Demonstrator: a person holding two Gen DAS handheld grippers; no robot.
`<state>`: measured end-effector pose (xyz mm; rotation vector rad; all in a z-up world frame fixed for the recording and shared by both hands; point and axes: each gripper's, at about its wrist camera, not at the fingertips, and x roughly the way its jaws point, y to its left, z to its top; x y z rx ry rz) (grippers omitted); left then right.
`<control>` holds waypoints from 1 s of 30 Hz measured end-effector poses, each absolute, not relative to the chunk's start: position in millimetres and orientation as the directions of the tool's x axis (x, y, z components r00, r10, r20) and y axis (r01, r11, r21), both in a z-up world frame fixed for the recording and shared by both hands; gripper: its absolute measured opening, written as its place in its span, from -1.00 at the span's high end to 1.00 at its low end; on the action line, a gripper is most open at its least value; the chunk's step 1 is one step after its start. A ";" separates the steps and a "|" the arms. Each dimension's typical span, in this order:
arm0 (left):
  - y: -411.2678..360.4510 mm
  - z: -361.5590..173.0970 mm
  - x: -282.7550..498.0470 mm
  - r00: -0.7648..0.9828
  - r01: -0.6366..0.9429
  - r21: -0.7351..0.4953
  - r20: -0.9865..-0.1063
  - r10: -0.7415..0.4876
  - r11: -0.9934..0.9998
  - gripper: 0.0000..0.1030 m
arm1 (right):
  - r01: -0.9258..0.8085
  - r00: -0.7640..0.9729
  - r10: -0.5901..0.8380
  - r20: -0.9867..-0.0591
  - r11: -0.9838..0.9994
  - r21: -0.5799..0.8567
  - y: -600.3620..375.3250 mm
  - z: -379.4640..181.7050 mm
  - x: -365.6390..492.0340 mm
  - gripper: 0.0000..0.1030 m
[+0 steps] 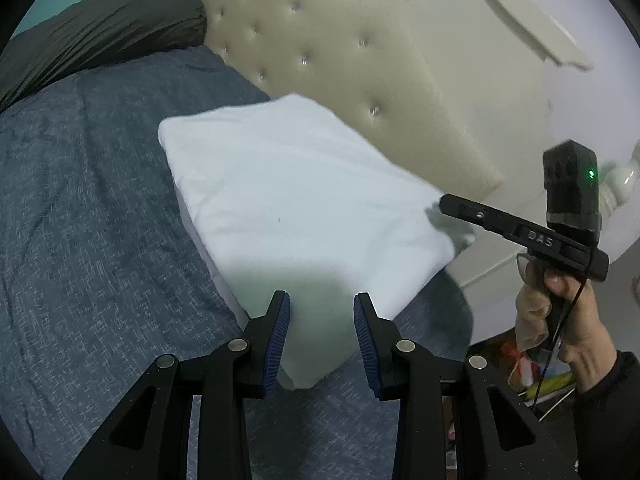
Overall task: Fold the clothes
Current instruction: 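Lower the shirt onto the folded clothes stack and open both tools, then press and straighten the shirt on the stack with the right tool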
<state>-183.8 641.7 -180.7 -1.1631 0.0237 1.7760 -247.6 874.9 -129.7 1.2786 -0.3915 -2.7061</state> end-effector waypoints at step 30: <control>643.3 -185.7 -182.9 -0.043 -0.744 -0.452 -0.703 0.710 -0.492 0.32 | -0.061 -0.708 -0.206 -0.676 -0.935 0.349 894.3 -116.9 -259.4 0.88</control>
